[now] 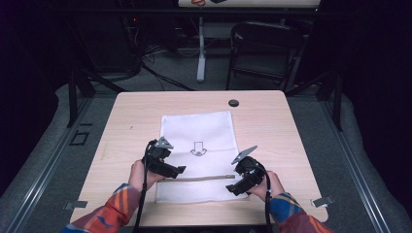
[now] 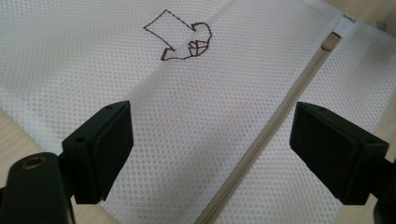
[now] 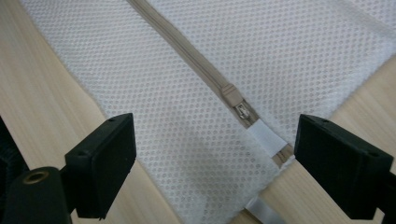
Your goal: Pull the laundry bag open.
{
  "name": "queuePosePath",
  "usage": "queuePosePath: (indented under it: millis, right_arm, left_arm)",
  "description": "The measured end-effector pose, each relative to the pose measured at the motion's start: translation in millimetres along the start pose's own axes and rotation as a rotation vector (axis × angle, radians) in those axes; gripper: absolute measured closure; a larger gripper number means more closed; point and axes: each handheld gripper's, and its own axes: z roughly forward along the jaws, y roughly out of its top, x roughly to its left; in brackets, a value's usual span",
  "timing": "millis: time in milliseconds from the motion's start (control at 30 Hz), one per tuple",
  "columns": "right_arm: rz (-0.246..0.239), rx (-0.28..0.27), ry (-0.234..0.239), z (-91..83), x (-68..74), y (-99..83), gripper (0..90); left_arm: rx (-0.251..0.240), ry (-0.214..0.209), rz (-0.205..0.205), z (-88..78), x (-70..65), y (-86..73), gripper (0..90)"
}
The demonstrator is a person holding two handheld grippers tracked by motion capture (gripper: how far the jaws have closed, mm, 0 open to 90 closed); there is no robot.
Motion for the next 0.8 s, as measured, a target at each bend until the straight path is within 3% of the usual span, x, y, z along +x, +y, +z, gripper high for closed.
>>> queuePosePath:
  millis: [200, 367, 800]
  right_arm:
    - [0.006, -0.005, -0.016, -3.5, -4.9, 1.4, 19.4]
    - [0.023, -0.018, -0.026, -3.0, -8.2, 0.6, 27.3]
    - [0.114, -0.001, -0.090, 8.8, -25.4, -3.0, 73.7]
  left_arm:
    - [-0.020, 0.000, -0.004, -0.3, -0.9, 2.6, 12.9]
    - [-0.033, -0.009, 0.017, 4.2, -4.2, 8.1, 13.4]
    - [-0.036, -0.057, 0.068, 24.4, -23.0, 23.3, 15.8]
